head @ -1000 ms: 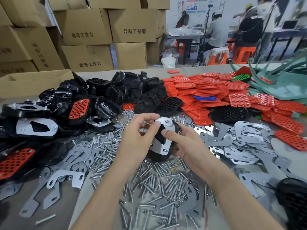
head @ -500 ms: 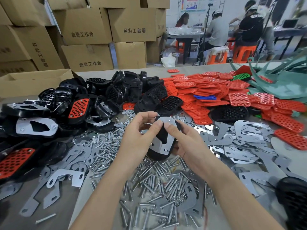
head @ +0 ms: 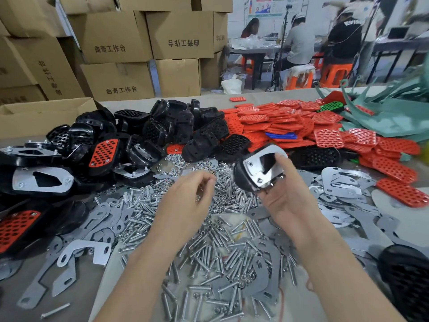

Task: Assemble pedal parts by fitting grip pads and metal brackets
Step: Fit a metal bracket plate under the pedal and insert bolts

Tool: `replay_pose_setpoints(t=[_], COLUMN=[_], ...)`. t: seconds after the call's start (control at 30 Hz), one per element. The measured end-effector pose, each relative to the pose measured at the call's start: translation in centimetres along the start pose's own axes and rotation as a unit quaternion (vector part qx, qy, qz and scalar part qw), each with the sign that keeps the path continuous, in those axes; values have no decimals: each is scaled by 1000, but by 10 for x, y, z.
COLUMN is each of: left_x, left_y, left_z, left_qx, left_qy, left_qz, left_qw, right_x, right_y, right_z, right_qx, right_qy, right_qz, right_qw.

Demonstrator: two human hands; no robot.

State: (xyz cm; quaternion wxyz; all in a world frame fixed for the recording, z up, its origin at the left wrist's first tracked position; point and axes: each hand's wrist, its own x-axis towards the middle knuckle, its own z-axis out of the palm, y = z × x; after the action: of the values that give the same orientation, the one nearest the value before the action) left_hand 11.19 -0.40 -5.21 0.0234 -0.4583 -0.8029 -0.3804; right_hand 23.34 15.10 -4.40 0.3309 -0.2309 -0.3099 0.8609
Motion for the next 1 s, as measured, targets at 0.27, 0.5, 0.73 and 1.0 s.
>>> replay_pose_setpoints(t=[0.27,0.5,0.73,1.0], left_x=[-3,-1,3,3], left_y=[-1,4,3,0], left_z=[6,20,28,28], left_qx=[151,265,212,189], left_qy=[-70,-122,-87,-48], left_qz=[56,52,44,23], left_qw=[984,955,972,981], right_x=[-4,-1,-1,-1], right_y=[-6,-1,8,12], right_z=[-1,-1,1,2], right_qx=[31,-17,-110,-166], right_qy=[12,26,14,-2], right_qz=[9,-6,-72,-80], right_qw=[999,1000,991,983])
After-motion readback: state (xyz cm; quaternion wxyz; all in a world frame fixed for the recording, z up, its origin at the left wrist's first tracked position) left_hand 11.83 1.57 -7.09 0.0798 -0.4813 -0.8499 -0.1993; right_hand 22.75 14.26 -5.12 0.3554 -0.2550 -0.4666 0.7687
